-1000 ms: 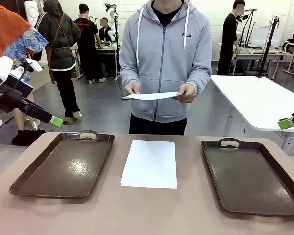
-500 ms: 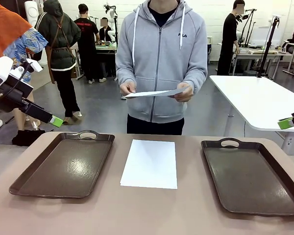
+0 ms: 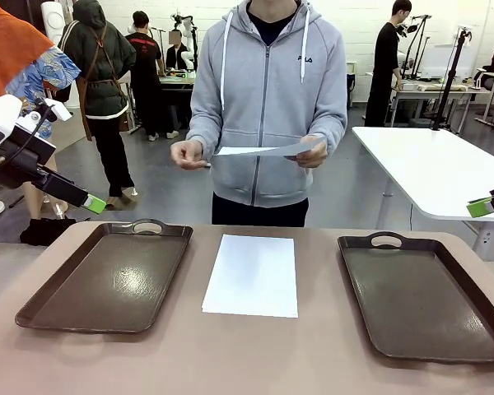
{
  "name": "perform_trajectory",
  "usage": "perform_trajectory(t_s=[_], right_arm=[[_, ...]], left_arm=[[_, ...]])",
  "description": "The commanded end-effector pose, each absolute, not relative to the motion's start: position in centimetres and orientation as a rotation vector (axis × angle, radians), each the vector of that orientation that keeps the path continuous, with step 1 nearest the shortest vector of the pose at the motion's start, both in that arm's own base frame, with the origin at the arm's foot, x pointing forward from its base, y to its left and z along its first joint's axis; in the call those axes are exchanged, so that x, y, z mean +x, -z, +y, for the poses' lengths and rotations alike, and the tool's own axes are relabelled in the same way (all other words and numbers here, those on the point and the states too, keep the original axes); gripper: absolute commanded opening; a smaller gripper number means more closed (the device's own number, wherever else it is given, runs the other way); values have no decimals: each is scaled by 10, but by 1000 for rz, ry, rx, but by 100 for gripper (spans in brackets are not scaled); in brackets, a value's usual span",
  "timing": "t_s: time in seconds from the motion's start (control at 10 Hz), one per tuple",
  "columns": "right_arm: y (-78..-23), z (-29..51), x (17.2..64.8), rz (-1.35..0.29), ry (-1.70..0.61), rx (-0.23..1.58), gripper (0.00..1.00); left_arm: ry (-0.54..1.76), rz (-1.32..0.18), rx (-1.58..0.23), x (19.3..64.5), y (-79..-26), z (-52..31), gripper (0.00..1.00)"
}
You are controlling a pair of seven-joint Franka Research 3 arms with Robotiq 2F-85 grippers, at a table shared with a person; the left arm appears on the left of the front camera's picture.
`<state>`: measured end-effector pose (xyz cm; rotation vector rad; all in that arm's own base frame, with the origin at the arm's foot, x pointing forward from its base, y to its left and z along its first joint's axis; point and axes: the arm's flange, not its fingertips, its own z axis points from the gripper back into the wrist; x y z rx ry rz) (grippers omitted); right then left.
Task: Sort the A4 documents.
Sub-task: Receive the A4 Paper.
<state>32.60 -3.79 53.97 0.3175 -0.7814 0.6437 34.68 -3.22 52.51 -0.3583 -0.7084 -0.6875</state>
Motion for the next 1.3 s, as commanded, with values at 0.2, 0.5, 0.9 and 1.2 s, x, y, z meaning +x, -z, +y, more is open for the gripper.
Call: perform_trajectory(t_s=[0.2, 0.5, 0.9, 1.2], right_arm=[[-539, -38, 326, -781, -644, 320, 100], [-539, -38, 326, -781, -644, 320, 100], [-539, -38, 326, -781, -644, 320, 100], [-539, -38, 326, -781, -644, 320, 100]], left_arm=[[690, -709, -365, 347, -524, -32, 100], [690, -709, -365, 347, -524, -32, 100], [690, -709, -365, 347, -524, -32, 100], [690, -709, -365, 347, -524, -32, 100]])
